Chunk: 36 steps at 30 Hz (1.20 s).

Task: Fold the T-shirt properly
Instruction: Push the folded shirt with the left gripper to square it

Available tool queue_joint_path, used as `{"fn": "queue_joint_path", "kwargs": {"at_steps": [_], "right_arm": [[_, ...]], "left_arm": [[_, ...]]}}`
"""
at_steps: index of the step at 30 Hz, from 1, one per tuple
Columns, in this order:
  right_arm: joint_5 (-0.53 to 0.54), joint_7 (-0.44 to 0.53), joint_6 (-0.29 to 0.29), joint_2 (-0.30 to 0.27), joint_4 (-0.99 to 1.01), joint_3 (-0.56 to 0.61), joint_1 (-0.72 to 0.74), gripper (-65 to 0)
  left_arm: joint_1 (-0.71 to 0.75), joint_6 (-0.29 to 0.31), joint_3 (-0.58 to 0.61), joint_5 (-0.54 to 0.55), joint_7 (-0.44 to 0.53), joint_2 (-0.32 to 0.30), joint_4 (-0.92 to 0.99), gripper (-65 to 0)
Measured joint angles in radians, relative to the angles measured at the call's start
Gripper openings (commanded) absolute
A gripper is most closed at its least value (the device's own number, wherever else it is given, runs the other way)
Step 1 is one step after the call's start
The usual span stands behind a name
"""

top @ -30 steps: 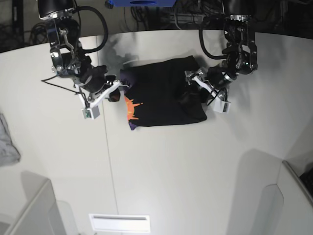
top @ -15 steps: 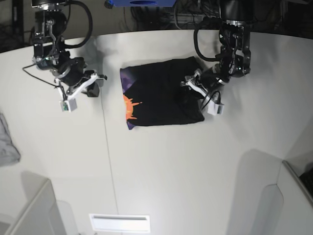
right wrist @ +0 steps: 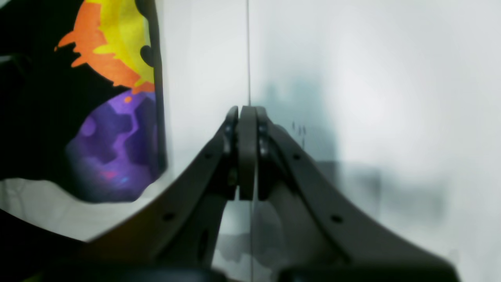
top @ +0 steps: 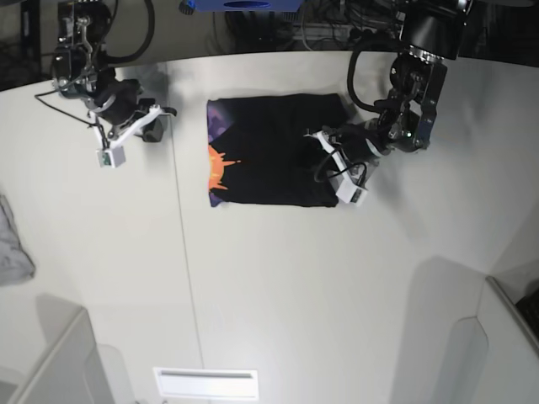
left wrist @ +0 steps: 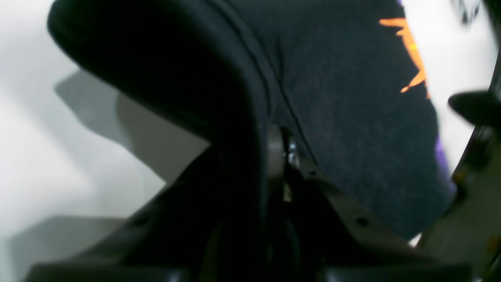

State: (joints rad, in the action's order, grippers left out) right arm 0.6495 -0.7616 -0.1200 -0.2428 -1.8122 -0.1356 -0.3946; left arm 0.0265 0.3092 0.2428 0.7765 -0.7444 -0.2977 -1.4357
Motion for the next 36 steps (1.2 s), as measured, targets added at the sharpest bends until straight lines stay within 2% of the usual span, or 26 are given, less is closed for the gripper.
{"fn": "queue_joint_path", "kwargs": {"at_steps": [4, 9, 11, 15, 18, 22, 26, 28, 30, 33, 36], "right_arm": [[0.0, 0.063, -0.001, 0.024, 0.0, 0.0, -0.042, -65.0], [-0.002, 0.087, 0.0, 0.03, 0.0, 0.0, -0.085, -65.0], [-0.003, 0.089, 0.003, 0.043, 0.0, -0.004, -0.097, -65.0], [0.0, 0.109, 0.003, 0.113, 0.0, -0.085, -0.144, -65.0], [-0.004, 0.113, 0.005, 0.13, 0.0, -0.108, -0.171, -65.0], [-0.003, 0.116, 0.006, 0.168, 0.0, -0.109, -0.19, -65.0], [-0.003, 0.205, 0.006, 0.2, -0.001, -0.108, -0.242, -65.0], [-0.003, 0.219, 0.006, 0.208, -0.001, -0.101, -0.266, -65.0], [-0.003, 0.224, 0.006, 0.213, -0.001, -0.1, -0.274, -65.0], [-0.003, 0.238, 0.006, 0.224, -0.001, -0.103, -0.28, -65.0], [-0.003, 0.236, 0.006, 0.245, -0.001, -0.098, -0.285, -65.0]], "left_arm": [[-0.095, -0.008, 0.171, -0.001, 0.0, -0.09, -0.002, -65.0], [-0.24, -0.011, 0.398, -0.002, 0.002, -0.18, 0.002, -65.0], [-0.29, -0.011, 0.475, -0.003, 0.006, -0.206, 0.003, -65.0], [-0.374, -0.011, 0.596, -0.001, 0.008, -0.241, 0.003, -65.0], [-0.434, -0.011, 0.683, -0.018, 0.015, -0.257, 0.003, -65.0], [-0.492, 0.02, 0.794, -0.187, 0.041, -0.253, -0.011, -65.0], [-0.497, 0.18, 0.807, -0.386, 0.097, -0.243, -0.018, -65.0], [-0.5, 0.266, 0.805, -0.492, 0.108, -0.223, -0.018, -65.0], [-0.497, 0.318, 0.805, -0.603, 0.156, -0.215, -0.018, -65.0], [-0.475, 0.351, 0.8, -0.746, 0.296, -0.227, -0.02, -65.0], [-0.463, 0.364, 0.8, -0.839, 0.362, -0.217, -0.02, -65.0]]}}
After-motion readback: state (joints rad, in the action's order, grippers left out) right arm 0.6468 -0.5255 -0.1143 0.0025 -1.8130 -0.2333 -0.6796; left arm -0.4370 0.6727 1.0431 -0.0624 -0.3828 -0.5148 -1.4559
